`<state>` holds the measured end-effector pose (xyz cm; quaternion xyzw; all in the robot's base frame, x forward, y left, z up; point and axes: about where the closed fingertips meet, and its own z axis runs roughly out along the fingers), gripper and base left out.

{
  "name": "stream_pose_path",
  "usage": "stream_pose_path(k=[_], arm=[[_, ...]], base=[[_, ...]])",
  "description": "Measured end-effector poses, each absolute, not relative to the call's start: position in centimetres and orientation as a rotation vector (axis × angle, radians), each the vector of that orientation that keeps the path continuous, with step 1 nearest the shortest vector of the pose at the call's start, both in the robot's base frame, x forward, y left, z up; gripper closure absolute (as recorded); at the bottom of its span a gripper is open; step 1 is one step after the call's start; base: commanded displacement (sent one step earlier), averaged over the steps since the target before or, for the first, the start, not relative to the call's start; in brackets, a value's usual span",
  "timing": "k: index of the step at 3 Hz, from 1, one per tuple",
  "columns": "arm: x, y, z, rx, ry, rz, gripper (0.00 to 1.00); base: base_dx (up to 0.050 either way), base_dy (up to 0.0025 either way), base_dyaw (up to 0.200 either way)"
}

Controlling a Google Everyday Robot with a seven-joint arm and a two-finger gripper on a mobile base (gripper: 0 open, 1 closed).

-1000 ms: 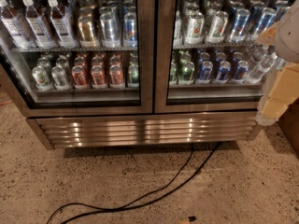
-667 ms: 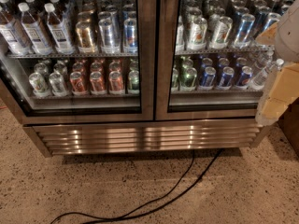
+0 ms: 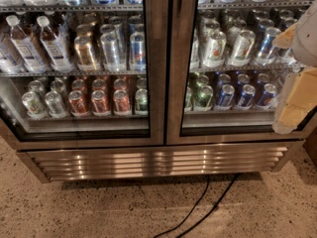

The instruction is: Open left fridge door

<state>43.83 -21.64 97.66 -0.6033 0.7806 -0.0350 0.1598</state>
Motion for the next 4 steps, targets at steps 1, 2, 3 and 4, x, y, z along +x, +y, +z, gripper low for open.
stream_pose_path(k=[1, 2, 3, 4], arm=[[43.8, -21.6, 97.7, -1.724, 2.23, -0.1, 0.0], [43.8, -21.6, 97.7, -1.724, 2.23, -0.1, 0.0], [43.8, -21.6, 97.7, -1.724, 2.23, -0.1, 0.0], [44.8, -19.1, 95.9, -1.75, 2.189, 0.019, 0.0]], base=[[0.049, -0.00001, 0.0], [0.049, 0.0, 0.0], [0.0, 0.0, 0.0], [0.0, 0.0, 0.0]])
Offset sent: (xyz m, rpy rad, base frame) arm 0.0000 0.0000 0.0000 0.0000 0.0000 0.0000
